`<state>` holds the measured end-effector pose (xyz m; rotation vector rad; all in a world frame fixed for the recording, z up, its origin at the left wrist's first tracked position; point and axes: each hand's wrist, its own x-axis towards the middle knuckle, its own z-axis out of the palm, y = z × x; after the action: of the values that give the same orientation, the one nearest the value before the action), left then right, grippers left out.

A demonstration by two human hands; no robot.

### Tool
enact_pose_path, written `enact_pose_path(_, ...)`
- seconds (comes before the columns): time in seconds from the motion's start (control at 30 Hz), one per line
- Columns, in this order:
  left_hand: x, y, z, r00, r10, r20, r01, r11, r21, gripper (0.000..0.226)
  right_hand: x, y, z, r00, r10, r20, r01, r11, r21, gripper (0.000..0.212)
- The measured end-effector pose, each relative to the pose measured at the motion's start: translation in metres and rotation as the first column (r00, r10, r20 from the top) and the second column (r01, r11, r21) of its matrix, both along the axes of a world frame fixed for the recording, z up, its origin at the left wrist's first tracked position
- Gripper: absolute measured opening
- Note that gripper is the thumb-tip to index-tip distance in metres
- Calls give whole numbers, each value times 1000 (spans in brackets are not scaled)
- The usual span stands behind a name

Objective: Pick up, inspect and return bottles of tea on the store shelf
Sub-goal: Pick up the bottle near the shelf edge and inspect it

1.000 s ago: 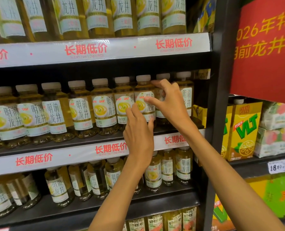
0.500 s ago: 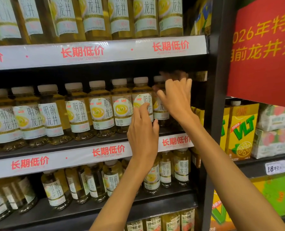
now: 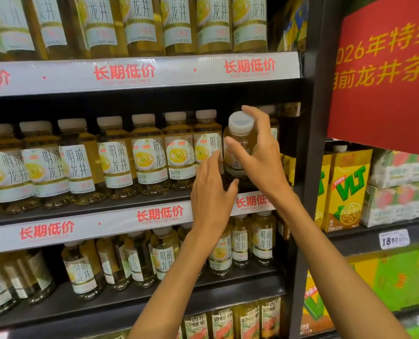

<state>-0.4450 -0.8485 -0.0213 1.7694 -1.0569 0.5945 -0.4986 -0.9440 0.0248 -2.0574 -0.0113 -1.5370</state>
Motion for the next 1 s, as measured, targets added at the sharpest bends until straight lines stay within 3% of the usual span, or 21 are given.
enact_pose_path(0.23, -11, 18, 6, 958, -258, -124, 257, 966, -26, 73, -34, 22, 8, 981, 165, 106, -175, 980, 90, 55)
enact_pose_path(0.37, -29, 41, 4, 792, -496, -356, 478, 866, -143, 56, -54, 39, 12, 927, 351, 133, -374, 894, 246, 47)
enact_pose_path(0.47, -43, 61, -13, 654, -567, -500, 554, 810, -194, 42, -57, 44, 3, 893, 442, 83, -439, 817, 375, 47)
enact_pose_path(0.53, -54, 73, -26, 554, -596, -581, 585, 776, -237, 32, -56, 46, -8, 787, 613, 63, -552, 656, 515, 44)
enact_pose_path(0.6, -63, 83, -38, 398, -641, -656, 622, 714, -321, 38, -54, 51, -18, 619, 774, 133, -641, 400, 655, 40)
enact_pose_path(0.67, -68, 92, -47, 260, -663, -702, 601, 680, -420, 50, -53, 56, -25, 569, 807, 159, -634, 308, 709, 36)
enact_pose_path(0.73, -70, 103, -53, 229, -652, -723, 570, 692, -443, 56, -53, 59, -33, 597, 796, 101, -614, 373, 696, 32)
enact_pose_path(0.87, -71, 117, -66, 380, -518, -766, 493, 815, -306, 64, -55, 72, -45, 701, 711, -50, -547, 582, 602, 25)
enact_pose_path(0.93, -73, 119, -71, 357, -508, -784, 452, 828, -330, 65, -53, 79, -51, 713, 700, -31, -532, 570, 625, 29)
enact_pose_path(1.0, -74, 121, -73, 255, -534, -806, 423, 811, -404, 68, -50, 82, -53, 690, 723, 0, -542, 518, 662, 34)
